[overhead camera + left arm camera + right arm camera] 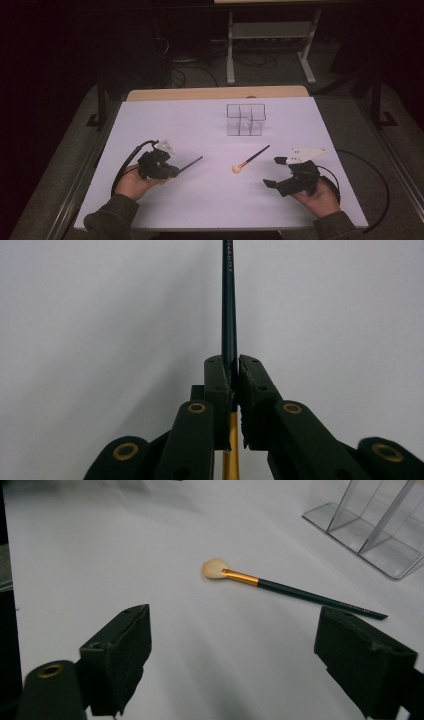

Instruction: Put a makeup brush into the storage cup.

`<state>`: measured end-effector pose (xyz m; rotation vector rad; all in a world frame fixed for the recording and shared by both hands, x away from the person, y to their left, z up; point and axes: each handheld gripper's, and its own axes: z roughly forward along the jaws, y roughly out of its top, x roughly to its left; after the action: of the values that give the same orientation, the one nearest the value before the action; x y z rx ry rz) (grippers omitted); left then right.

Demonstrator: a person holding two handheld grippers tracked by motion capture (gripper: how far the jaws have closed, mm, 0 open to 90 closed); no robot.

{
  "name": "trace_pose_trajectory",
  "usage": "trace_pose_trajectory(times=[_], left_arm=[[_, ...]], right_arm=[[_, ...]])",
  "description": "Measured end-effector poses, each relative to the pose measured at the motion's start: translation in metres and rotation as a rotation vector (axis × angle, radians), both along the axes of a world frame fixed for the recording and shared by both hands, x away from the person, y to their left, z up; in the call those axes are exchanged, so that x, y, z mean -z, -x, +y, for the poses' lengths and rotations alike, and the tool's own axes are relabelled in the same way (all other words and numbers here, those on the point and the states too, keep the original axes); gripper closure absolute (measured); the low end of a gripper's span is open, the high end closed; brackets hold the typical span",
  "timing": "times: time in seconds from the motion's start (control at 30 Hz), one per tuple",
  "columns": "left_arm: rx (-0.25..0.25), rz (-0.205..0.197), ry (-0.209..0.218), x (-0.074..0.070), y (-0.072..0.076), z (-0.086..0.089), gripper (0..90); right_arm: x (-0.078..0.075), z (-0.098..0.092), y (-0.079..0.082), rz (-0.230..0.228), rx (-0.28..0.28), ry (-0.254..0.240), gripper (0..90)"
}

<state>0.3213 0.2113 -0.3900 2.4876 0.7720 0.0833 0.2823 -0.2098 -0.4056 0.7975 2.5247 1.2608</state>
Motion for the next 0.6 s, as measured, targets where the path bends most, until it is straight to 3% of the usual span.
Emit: trace_pose_trajectory(times=[0.2, 0.23, 0.6], left_arm=[[0.035, -0.012, 0.03, -0.015, 0.003, -0.002, 83.4], [0.055, -0.018, 0.02, -0.018, 0.003, -0.002, 83.4], [0.084, -0.048, 0.046, -0.036, 0.007, -0.01, 83.4]], right_arm=[[-0.01, 0.004, -0.006, 0.022, -0.025, -0.003, 14.0], [-0.014, 0.006, -0.008, 0.023, -0.037, -0.001, 13.9], [-0.038, 0.017, -0.018, 0.028, -0.111, 0.014, 14.0]])
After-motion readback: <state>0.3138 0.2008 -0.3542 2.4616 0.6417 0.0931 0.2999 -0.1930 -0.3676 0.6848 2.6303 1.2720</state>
